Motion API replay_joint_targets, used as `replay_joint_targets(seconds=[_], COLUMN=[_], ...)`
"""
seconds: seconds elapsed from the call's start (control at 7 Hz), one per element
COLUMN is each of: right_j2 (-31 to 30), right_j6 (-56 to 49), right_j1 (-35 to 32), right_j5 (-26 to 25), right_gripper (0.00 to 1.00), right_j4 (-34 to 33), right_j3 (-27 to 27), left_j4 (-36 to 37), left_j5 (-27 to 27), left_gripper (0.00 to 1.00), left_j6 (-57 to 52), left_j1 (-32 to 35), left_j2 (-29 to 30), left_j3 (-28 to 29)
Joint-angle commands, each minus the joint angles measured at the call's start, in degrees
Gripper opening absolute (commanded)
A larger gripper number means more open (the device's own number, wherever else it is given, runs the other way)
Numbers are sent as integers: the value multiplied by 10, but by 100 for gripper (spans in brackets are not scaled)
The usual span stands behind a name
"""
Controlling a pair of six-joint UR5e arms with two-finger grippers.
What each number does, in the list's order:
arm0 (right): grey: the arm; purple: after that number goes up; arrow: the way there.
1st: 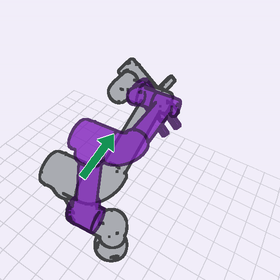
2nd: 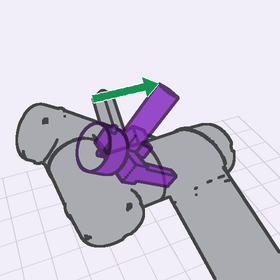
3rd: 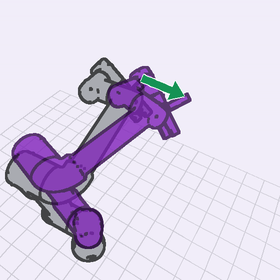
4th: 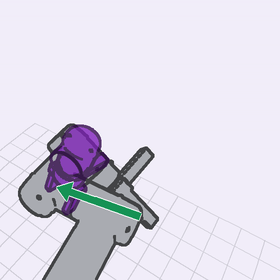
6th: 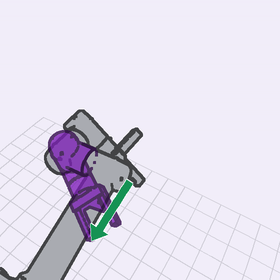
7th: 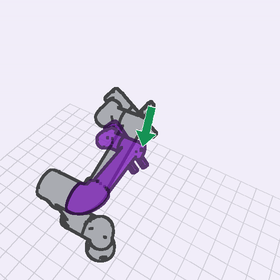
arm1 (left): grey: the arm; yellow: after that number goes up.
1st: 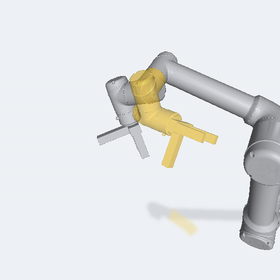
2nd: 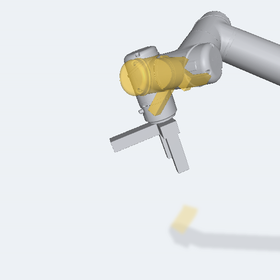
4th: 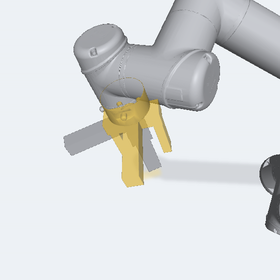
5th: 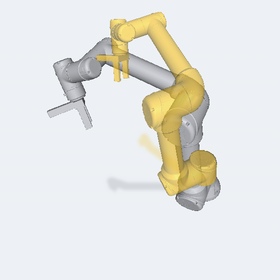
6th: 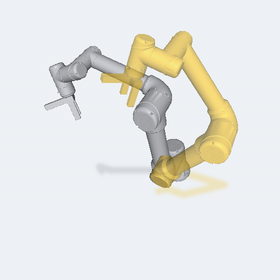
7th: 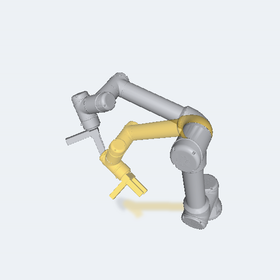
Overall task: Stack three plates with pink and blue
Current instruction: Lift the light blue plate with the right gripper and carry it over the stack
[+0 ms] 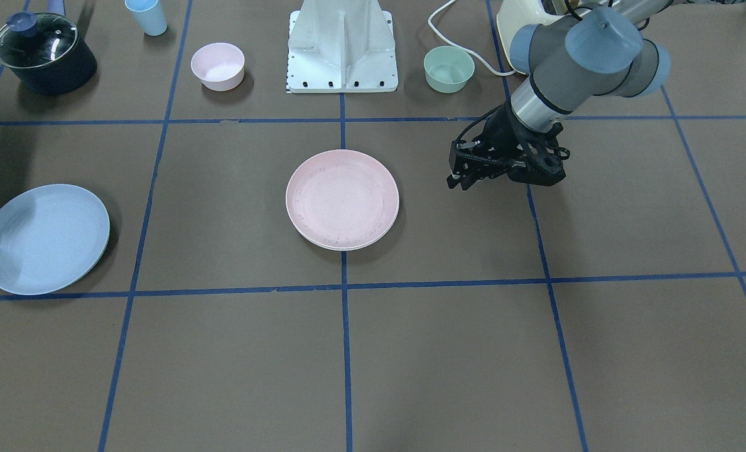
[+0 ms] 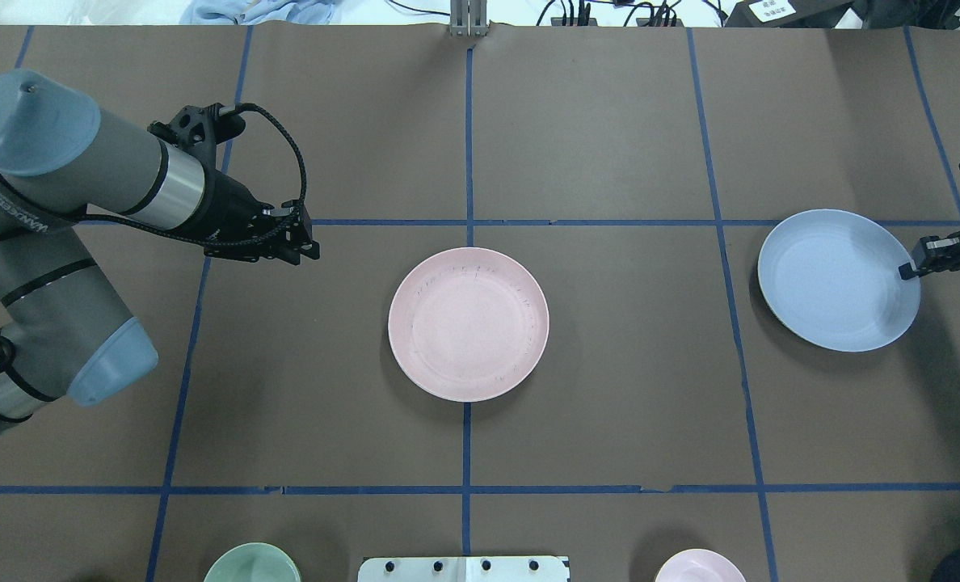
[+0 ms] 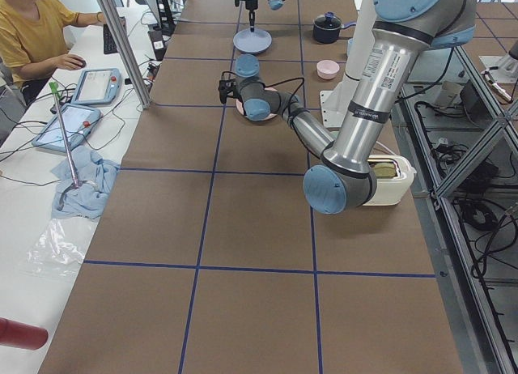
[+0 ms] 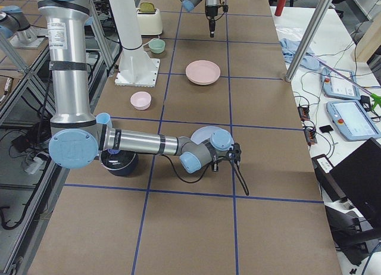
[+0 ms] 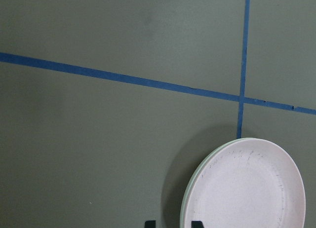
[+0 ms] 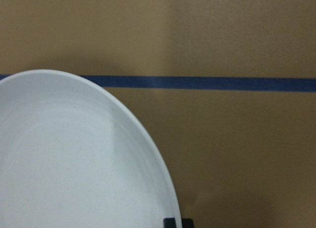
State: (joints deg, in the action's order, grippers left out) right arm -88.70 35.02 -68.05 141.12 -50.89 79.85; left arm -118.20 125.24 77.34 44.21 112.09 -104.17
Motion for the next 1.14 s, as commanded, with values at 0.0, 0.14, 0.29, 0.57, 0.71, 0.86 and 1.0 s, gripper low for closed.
replay_joint_targets(seconds=[0.0,0.14,0.29,0.57,0.71,0.86,1.0], right_j2=[4,40,73,167,206,247,266], right_j6=[85,156,218,348,407,469,511], right_j1=[0,2,29,110,165,227,265], right_j5=[14,14,13,-20,-59,-125,-147], right_gripper=[0,0,0,0,0,0,0], right_j4=[0,1,1,1,1,2,1], right_j3=[63,73,85,85,85,86,95], left_j4=[1,2,2,2,2,3,3], left_j5=[0,0,0,0,0,0,0], left_gripper=[36,36,36,36,36,36,36], left_j6=[0,-1,-13,-66,-85,-110,-125], left_j1=[0,2,3,14,19,26,29], left_j2=[-8,-13,-24,-63,-73,-85,-87], left_j3=[-12,-15,-20,-40,-40,-40,-39])
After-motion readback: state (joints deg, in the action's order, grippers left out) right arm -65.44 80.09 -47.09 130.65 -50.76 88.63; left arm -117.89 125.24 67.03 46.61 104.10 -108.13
